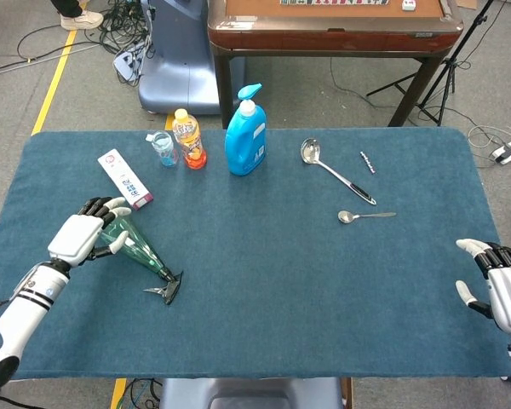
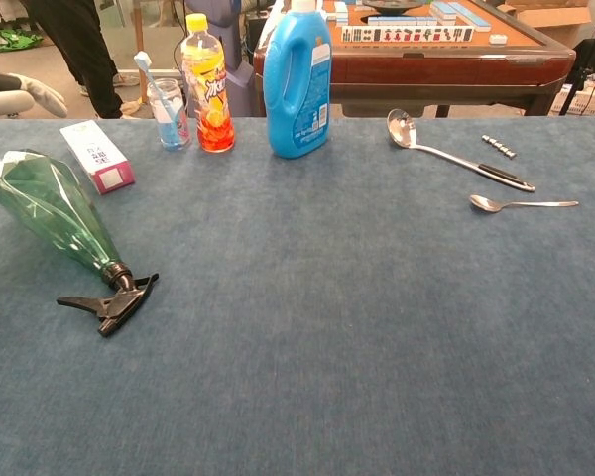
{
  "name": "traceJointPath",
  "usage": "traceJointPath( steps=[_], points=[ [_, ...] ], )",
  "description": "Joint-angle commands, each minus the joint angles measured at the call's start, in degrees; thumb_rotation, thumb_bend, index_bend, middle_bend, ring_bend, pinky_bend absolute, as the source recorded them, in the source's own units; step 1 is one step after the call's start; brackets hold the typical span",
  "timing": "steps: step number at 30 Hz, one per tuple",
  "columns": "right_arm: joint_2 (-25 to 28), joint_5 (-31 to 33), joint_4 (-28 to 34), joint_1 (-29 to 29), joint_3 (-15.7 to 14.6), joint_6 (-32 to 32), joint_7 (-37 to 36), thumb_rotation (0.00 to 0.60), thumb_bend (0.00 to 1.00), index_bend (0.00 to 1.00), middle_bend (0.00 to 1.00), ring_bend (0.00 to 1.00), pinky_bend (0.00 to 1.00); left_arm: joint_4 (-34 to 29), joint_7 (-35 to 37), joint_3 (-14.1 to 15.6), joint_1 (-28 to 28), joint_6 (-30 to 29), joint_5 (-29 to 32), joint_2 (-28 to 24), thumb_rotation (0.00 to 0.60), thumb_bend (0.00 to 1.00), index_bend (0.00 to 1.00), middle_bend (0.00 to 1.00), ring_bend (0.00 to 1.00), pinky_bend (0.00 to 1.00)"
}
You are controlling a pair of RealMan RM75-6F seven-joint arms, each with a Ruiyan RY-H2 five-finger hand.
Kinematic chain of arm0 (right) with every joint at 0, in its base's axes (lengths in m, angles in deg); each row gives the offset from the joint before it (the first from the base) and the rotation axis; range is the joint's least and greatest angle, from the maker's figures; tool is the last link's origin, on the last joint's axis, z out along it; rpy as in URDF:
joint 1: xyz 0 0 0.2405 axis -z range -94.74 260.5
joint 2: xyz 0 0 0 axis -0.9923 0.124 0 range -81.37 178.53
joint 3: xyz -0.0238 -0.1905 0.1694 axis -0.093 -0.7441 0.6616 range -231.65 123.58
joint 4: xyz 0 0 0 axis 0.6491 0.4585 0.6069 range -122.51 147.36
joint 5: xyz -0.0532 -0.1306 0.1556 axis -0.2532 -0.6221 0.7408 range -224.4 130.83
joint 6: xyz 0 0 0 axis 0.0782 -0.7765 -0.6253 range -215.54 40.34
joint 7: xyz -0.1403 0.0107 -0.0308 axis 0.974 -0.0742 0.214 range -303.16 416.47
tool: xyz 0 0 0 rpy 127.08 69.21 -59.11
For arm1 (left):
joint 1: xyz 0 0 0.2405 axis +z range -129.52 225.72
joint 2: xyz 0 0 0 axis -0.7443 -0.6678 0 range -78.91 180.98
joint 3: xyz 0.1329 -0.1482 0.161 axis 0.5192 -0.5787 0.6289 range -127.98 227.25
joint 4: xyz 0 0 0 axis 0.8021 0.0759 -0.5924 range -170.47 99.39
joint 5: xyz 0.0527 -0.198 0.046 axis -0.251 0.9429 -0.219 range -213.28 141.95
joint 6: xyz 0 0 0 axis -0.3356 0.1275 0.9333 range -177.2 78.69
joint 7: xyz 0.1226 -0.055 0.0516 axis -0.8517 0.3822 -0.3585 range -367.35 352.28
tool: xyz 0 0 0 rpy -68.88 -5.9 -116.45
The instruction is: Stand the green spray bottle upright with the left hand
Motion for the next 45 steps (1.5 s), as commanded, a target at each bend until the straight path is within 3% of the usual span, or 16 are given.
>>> traceJointPath(
  steps=[1, 13, 24, 35, 45],
  points=[
    [-0.1, 0.1, -0.1, 0.0, -0.1, -0.2, -0.1, 0.600, 0.29, 0.24, 0.27, 0.20, 0.25, 2.4, -1.3, -0.8, -2.2, 2.9, 3.2, 1.6, 0.033, 0.40, 0.19, 0.10, 0.00, 0.00],
    [-0.2, 0.6, -0.3, 0.4, -0.4, 0.2, -0.4, 0.600, 0.29, 0.24, 0.27, 0.20, 0.25, 12.4, -11.1, -0.5, -9.1, 12.1, 18.4, 7.6, 0.036, 0.40, 0.19, 0.10, 0.00, 0.00],
    [-0.5, 0.6, -0.3, 0.4, -0.5, 0.0, -0.6, 0.600, 0.29, 0.24, 0.27, 0.20, 0.25, 19.5, -21.6, 2.8, -13.7, 15.7, 32.2, 10.9, 0.036, 0.40, 0.21, 0.12, 0.00, 0.00],
    [-0.7, 0.5, -0.9, 0.6, -0.6, 0.3, -1.4, 0.600, 0.29, 0.24, 0.27, 0.20, 0.25, 14.9, -28.8, 7.0, -15.8, 13.4, 46.6, 7.3, 0.035, 0.40, 0.22, 0.15, 0.00, 0.00],
    [-1.0, 0.3, -1.5, 0.2, -0.6, -0.2, -2.1, 0.600, 0.29, 0.24, 0.27, 0.20, 0.25, 8.3, -29.3, 9.9, -14.6, 11.7, 49.2, 1.9, 0.037, 0.40, 0.23, 0.18, 0.00, 0.00]
  ],
)
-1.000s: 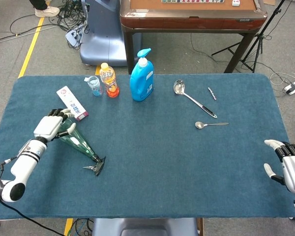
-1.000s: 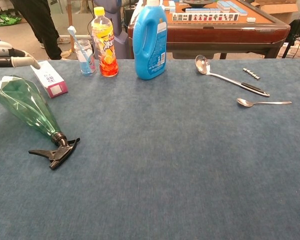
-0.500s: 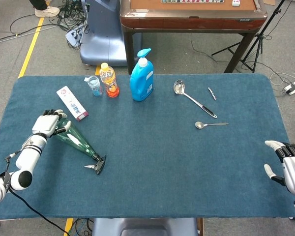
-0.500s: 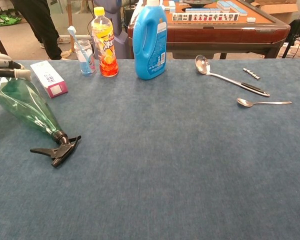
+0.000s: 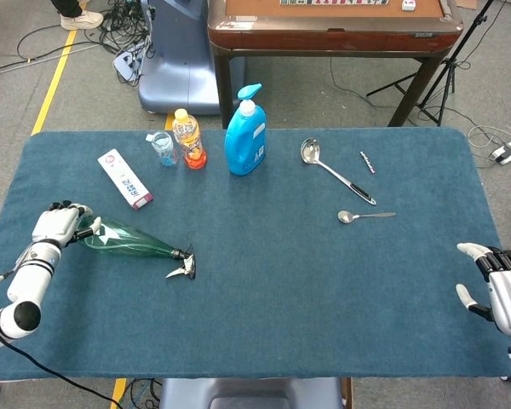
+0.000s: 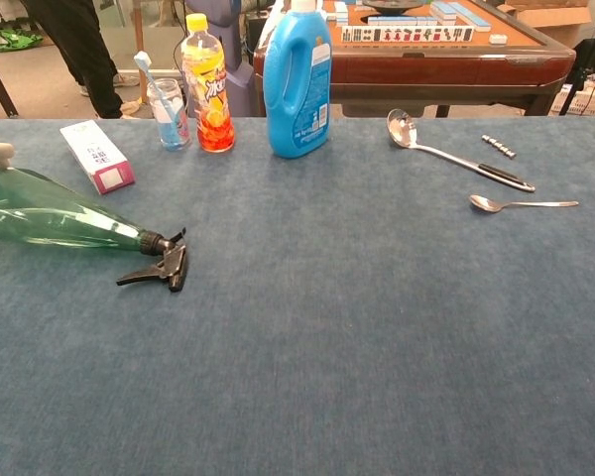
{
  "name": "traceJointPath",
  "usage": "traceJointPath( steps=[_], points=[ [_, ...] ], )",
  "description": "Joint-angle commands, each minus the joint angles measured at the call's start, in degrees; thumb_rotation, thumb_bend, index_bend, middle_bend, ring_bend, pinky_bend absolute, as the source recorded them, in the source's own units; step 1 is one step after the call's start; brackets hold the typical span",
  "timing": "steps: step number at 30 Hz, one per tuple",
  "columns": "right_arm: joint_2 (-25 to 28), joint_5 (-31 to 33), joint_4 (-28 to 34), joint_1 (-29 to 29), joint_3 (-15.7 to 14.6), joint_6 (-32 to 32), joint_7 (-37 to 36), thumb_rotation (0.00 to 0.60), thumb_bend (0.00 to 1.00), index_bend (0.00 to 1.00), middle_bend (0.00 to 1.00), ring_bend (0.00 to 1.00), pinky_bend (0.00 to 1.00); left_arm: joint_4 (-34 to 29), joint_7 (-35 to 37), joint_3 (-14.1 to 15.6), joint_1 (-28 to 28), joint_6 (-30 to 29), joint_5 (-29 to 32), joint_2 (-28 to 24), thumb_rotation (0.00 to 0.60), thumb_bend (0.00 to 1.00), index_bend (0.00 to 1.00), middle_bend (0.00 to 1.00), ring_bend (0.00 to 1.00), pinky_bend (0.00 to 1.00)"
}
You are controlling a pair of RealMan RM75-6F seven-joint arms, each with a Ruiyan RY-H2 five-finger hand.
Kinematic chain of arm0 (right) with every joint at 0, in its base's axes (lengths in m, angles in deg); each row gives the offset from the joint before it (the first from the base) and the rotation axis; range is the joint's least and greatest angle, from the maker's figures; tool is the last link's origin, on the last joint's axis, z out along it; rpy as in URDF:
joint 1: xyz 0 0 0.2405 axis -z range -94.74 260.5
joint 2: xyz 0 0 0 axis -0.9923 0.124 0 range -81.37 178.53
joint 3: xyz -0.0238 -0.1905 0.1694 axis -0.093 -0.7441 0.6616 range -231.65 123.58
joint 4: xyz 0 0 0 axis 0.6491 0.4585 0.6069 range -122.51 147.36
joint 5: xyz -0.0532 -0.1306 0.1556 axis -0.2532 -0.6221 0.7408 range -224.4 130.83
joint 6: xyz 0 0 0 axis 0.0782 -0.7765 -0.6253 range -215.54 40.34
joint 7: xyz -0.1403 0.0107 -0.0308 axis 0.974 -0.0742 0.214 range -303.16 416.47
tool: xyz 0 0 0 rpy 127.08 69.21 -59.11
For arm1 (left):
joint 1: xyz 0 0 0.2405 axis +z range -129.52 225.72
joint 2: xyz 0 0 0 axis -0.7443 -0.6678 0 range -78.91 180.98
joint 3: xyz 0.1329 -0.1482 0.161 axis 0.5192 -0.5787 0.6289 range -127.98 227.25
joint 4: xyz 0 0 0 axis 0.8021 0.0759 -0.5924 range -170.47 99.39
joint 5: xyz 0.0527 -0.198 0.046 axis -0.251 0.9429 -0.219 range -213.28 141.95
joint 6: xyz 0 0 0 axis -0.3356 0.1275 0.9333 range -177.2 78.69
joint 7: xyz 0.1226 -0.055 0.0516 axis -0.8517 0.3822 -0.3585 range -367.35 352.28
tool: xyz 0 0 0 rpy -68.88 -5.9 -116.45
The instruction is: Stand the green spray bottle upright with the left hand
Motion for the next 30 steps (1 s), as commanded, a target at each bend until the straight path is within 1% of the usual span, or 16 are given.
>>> traceJointPath(
  steps=[1, 7, 14, 15, 17, 18, 20, 21, 23, 24, 28, 30],
  points=[
    [0.0, -0.1, -0.1, -0.1, 0.0, 0.0, -0.1, 0.600, 0.29, 0.24, 0.27, 0.20, 0.25, -1.8, -0.4, 1.2, 0.3, -0.4, 0.7, -1.6, 0.037, 0.40, 0.23, 0.18, 0.00, 0.00],
    [0.0, -0.3, -0.1, 0.1, -0.1, 0.3, -0.2, 0.600, 0.29, 0.24, 0.27, 0.20, 0.25, -5.7, 0.0, 2.5, 0.9, -0.7, 1.0, -4.8, 0.034, 0.40, 0.24, 0.18, 0.00, 0.00],
    [0.0, -0.6, 0.0, 0.1, -0.1, 0.6, -0.4, 0.600, 0.29, 0.24, 0.27, 0.20, 0.25, -9.8, 1.2, 2.8, 1.8, -2.7, -1.1, -7.4, 0.034, 0.40, 0.24, 0.18, 0.00, 0.00],
    [0.0, -0.6, 0.0, 0.2, -0.1, 0.6, -0.4, 0.600, 0.29, 0.24, 0.27, 0.20, 0.25, -10.2, 1.7, 2.5, 2.1, -3.6, -2.1, -7.4, 0.037, 0.40, 0.24, 0.18, 0.00, 0.00],
    [0.1, -0.6, 0.0, 0.2, -0.2, 0.7, -0.4, 0.600, 0.29, 0.24, 0.27, 0.20, 0.25, -11.2, 3.9, 1.2, 3.6, -6.6, -6.0, -7.2, 0.038, 0.39, 0.23, 0.18, 0.00, 0.00],
    [0.1, -0.7, 0.0, 0.2, -0.2, 0.7, -0.4, 0.600, 0.29, 0.24, 0.27, 0.20, 0.25, -11.5, 5.3, 0.6, 4.5, -8.3, -8.6, -6.9, 0.040, 0.39, 0.23, 0.18, 0.00, 0.00],
    [0.1, -0.7, 0.0, 0.3, -0.2, 0.8, -0.4, 0.600, 0.29, 0.24, 0.27, 0.20, 0.25, -12.2, 8.0, -0.3, 6.3, -11.5, -14.5, -6.5, 0.063, 0.39, 0.21, 0.18, 0.00, 0.00],
    [0.1, -0.7, 0.0, 0.3, -0.2, 0.8, -0.4, 0.600, 0.29, 0.24, 0.27, 0.20, 0.25, -12.5, 8.9, -0.5, 7.0, -12.6, -17.0, -6.3, 0.080, 0.39, 0.21, 0.18, 0.00, 0.00],
    [0.1, -0.8, 0.0, 0.3, -0.3, 0.9, -0.4, 0.600, 0.29, 0.24, 0.27, 0.20, 0.25, -13.0, 10.5, -0.8, 8.0, -14.6, -22.3, -5.8, 0.152, 0.39, 0.21, 0.18, 0.00, 0.00],
    [0.1, -0.8, 0.0, 0.3, -0.3, 0.8, -0.4, 0.600, 0.29, 0.24, 0.27, 0.20, 0.25, -13.2, 10.7, -0.7, 8.3, -15.3, -24.3, -5.6, 0.197, 0.39, 0.21, 0.18, 0.00, 0.00],
    [0.1, -0.9, 0.1, 0.2, -0.3, 0.6, -0.3, 0.600, 0.29, 0.24, 0.27, 0.20, 0.25, -14.8, 10.3, -0.8, 8.6, -17.1, -30.8, -4.4, 0.321, 0.39, 0.20, 0.18, 0.00, 0.00],
    [0.2, -0.9, 0.2, 0.1, -0.3, 0.6, -0.2, 0.600, 0.29, 0.24, 0.27, 0.20, 0.25, -15.7, 9.0, -0.7, 8.2, -17.3, -32.5, -3.9, 0.438, 0.39, 0.20, 0.18, 0.00, 0.00]
  ],
)
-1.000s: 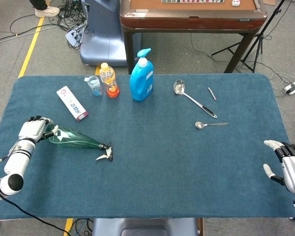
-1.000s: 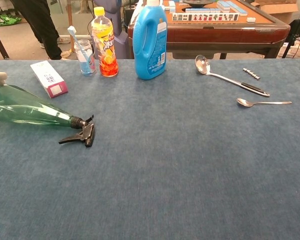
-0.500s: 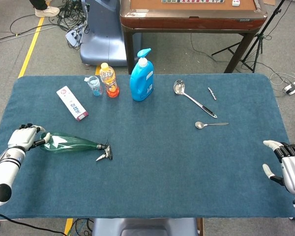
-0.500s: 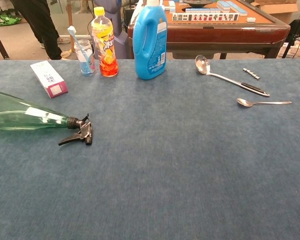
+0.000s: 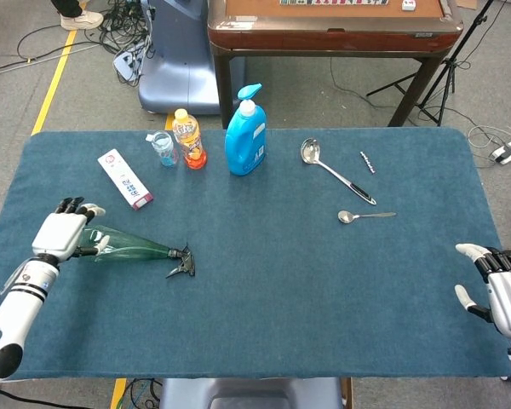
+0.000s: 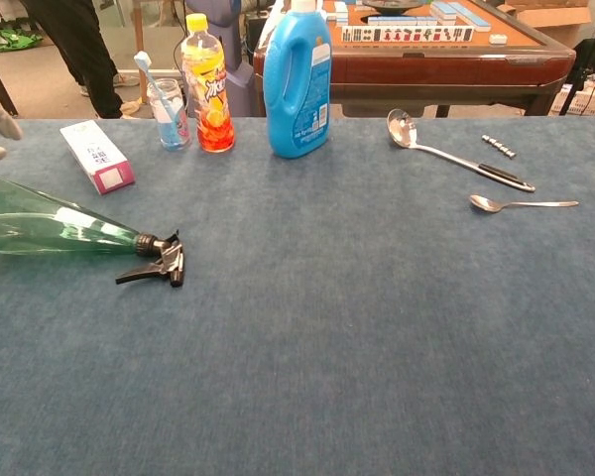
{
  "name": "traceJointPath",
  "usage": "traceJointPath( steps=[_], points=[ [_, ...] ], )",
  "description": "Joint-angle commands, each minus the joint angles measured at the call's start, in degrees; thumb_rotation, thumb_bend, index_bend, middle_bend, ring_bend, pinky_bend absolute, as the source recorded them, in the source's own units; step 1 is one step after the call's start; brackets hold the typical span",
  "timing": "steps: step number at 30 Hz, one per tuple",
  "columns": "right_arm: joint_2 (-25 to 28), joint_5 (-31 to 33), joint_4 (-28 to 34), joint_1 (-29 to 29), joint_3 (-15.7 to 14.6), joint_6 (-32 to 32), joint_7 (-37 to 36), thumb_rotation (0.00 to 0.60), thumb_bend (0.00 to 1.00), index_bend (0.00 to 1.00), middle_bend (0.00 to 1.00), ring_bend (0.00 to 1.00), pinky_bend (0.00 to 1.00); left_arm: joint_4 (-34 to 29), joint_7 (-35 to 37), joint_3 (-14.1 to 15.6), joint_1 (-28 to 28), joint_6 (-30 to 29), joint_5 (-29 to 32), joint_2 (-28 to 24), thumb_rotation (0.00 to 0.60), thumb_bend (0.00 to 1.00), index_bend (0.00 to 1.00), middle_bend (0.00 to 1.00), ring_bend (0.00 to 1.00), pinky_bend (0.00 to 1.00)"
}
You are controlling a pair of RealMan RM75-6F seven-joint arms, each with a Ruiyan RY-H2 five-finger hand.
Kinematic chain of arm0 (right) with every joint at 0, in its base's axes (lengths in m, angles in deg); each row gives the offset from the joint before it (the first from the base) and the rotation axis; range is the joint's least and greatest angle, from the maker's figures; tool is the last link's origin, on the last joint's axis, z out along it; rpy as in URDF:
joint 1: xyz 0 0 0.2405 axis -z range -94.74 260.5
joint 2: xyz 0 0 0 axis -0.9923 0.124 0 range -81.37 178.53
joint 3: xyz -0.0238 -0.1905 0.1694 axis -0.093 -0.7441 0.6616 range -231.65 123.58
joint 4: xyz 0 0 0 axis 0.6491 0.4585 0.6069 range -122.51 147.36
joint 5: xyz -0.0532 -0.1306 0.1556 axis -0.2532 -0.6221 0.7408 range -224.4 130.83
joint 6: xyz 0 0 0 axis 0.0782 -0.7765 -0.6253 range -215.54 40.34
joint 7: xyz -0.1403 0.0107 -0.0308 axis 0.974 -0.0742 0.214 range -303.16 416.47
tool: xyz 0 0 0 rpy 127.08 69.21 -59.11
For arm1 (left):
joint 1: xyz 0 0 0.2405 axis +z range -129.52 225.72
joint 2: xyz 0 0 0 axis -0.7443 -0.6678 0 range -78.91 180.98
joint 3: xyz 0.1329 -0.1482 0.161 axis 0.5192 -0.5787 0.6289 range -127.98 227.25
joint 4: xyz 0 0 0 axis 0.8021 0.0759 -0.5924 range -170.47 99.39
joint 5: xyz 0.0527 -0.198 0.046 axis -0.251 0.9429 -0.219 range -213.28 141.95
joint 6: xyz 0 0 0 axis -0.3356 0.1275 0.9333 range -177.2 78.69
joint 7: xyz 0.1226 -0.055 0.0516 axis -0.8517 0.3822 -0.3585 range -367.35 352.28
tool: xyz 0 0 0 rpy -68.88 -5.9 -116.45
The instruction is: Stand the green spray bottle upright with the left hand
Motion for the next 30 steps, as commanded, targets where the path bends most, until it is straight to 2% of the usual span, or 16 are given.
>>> traceJointPath(
  steps=[1, 3, 6, 10, 19, 30],
  points=[
    [0.1, 0.0, 0.1, 0.0, 0.0, 0.0, 0.1, 0.600, 0.29, 0.24, 0.27, 0.20, 0.25, -2.5, -1.4, -0.3, 0.3, -2.0, -4.7, 1.5, 0.491, 0.39, 0.20, 0.18, 0.00, 0.00],
    [0.2, 0.0, 0.2, 0.0, 0.0, 0.0, 0.1, 0.600, 0.29, 0.24, 0.27, 0.20, 0.25, -3.5, -3.9, -0.2, -0.5, -1.4, -5.2, 2.2, 0.561, 0.39, 0.19, 0.18, 0.00, 0.00],
    [0.1, 0.1, 0.1, 0.0, 0.0, -0.1, 0.0, 0.600, 0.29, 0.24, 0.27, 0.20, 0.25, -4.6, -7.7, -0.2, -2.0, 0.3, -4.5, 3.4, 0.600, 0.39, 0.17, 0.16, 0.00, 0.00],
    [0.2, 0.3, 0.0, -0.1, 0.0, -0.3, -0.2, 0.600, 0.29, 0.24, 0.27, 0.20, 0.25, -4.5, -13.1, -0.2, -4.1, 1.8, -1.9, 5.7, 0.600, 0.39, 0.16, 0.15, 0.00, 0.00],
    [0.1, 0.4, -0.5, 0.1, -0.1, -0.2, -0.9, 0.600, 0.29, 0.24, 0.27, 0.20, 0.25, -3.2, -29.3, 1.5, -9.1, 1.6, 12.0, 10.8, 0.600, 0.39, 0.16, 0.15, 0.00, 0.00],
    [-0.2, 0.5, -1.5, -0.1, 0.0, -0.5, -2.0, 0.600, 0.28, 0.24, 0.27, 0.20, 0.25, -2.8, -38.7, 3.0, -12.8, -1.8, 22.6, 14.5, 0.600, 0.38, 0.17, 0.15, 0.00, 0.00]
  ],
)
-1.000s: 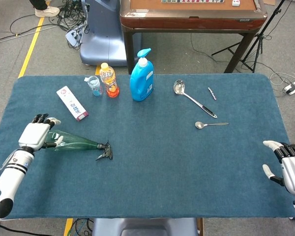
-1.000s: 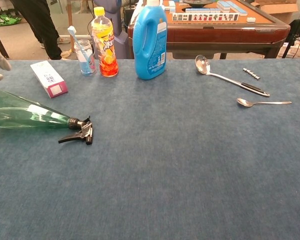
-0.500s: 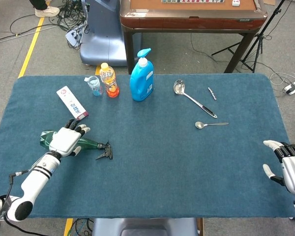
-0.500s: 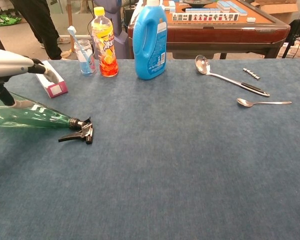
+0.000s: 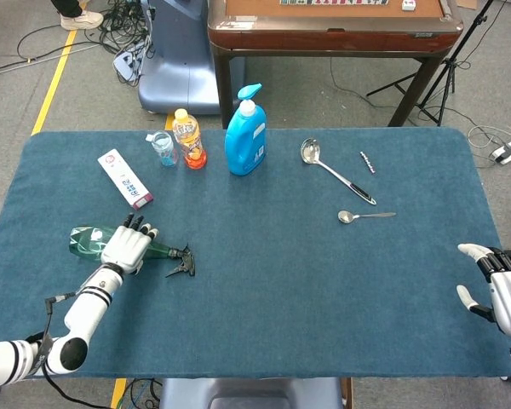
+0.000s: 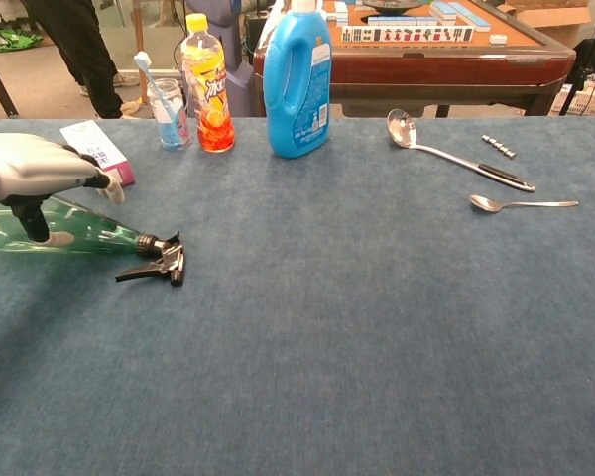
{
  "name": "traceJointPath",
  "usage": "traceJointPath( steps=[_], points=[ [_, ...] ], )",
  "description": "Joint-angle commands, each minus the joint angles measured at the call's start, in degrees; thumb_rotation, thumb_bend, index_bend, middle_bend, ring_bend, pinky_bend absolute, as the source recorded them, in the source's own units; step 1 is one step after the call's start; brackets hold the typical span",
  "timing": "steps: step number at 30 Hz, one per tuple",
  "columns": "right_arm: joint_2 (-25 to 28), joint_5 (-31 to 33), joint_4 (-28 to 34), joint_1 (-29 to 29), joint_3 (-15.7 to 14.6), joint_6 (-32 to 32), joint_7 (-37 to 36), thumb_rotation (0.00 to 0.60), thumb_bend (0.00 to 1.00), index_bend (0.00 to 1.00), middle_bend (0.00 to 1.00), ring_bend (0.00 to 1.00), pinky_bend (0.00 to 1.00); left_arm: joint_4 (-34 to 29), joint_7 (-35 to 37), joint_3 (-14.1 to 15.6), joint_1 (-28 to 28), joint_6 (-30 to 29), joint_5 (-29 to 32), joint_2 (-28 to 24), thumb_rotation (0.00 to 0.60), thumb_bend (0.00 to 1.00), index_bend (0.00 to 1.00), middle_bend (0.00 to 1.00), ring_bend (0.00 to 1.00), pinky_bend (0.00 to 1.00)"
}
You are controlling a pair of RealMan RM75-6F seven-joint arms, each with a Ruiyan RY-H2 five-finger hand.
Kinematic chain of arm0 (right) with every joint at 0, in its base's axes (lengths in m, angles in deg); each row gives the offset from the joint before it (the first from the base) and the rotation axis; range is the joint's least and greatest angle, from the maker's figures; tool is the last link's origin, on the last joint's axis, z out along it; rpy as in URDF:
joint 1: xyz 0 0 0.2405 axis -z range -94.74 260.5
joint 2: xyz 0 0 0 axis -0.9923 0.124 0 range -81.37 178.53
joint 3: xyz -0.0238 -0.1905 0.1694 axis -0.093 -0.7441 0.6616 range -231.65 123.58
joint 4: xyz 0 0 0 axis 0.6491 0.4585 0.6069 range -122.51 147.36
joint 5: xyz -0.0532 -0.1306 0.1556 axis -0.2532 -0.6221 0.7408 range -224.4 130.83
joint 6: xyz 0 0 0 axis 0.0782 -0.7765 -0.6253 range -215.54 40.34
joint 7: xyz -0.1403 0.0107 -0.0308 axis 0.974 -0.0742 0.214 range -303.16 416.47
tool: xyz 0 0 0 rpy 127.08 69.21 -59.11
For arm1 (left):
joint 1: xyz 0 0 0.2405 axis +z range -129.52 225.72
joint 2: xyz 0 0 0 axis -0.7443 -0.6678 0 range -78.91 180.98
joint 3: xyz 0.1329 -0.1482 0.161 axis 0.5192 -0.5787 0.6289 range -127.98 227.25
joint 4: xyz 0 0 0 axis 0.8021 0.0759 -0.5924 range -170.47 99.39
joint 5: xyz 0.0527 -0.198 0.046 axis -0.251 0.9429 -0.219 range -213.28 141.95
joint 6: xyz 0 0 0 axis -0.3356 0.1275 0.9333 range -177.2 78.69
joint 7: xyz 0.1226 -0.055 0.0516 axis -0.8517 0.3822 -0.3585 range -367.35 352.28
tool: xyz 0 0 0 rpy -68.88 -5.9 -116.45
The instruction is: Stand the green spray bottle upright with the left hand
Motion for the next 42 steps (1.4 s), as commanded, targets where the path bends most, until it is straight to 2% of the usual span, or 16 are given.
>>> traceJointPath(
  steps=[1, 9, 26, 36, 42],
  points=[
    [-0.1, 0.1, -0.3, 0.0, 0.0, 0.0, -0.3, 0.600, 0.28, 0.24, 0.27, 0.20, 0.25, 0.6, -1.7, 0.4, -1.3, -1.1, 2.5, 1.5, 0.600, 0.37, 0.17, 0.15, 0.00, 0.00],
    [0.0, 0.1, -0.7, 0.3, -0.1, 0.2, -0.9, 0.600, 0.28, 0.24, 0.27, 0.20, 0.25, 1.5, -4.8, 1.2, -2.8, -2.6, 6.5, 3.9, 0.600, 0.29, 0.19, 0.15, 0.00, 0.00],
    [-0.1, 0.3, -1.2, 0.4, -0.2, 0.1, -1.4, 0.600, 0.28, 0.24, 0.27, 0.20, 0.25, 4.6, -6.1, 1.3, -3.6, -4.6, 9.4, 6.4, 0.600, 0.28, 0.25, 0.21, 0.03, 0.00],
    [0.0, 0.3, -1.2, 0.5, -0.2, 0.2, -1.4, 0.600, 0.28, 0.24, 0.27, 0.20, 0.25, 7.1, -6.1, 1.0, -2.9, -6.6, 9.6, 8.3, 0.600, 0.29, 0.35, 0.31, 0.10, 0.00],
    [0.3, 0.2, -0.7, 0.8, -0.2, 0.6, -1.2, 0.600, 0.28, 0.24, 0.27, 0.20, 0.25, 6.0, -1.0, -0.5, -1.4, -6.2, 6.0, 6.5, 0.600, 0.29, 0.39, 0.35, 0.14, 0.00]
  ],
)
